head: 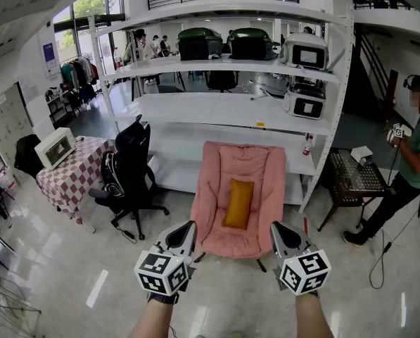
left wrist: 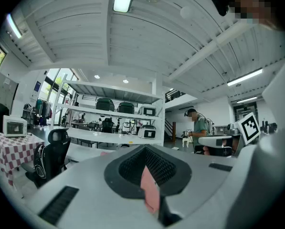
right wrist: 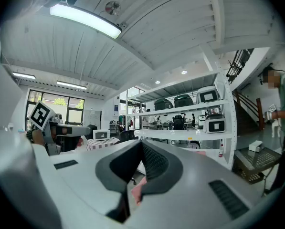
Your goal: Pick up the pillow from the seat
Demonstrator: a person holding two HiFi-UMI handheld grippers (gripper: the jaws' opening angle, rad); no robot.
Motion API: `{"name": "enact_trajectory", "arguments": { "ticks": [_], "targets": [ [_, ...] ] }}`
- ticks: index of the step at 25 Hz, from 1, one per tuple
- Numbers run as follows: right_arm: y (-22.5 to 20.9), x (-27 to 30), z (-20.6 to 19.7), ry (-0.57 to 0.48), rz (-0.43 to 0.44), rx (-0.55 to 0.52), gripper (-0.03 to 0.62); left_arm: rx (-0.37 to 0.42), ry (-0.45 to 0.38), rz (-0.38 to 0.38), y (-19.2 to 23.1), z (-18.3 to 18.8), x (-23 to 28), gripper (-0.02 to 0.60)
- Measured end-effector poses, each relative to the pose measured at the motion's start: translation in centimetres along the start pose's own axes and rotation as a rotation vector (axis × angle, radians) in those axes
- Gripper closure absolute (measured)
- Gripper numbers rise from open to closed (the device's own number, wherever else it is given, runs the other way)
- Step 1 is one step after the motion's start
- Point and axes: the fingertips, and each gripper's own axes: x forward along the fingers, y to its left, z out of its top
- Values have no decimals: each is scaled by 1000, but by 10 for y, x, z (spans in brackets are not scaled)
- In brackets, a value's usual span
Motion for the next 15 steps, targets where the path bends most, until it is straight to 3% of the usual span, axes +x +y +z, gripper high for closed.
{"name": "enact_trajectory", "arguments": {
  "ticks": [9,15],
  "targets": [
    [-13,-10,-2,-1,5,3,591,7,-1,5,-18,0,6,578],
    [-24,-14,-7,-19,52,53,591,12,-4,20,-29,-6,12,578]
  ]
}}
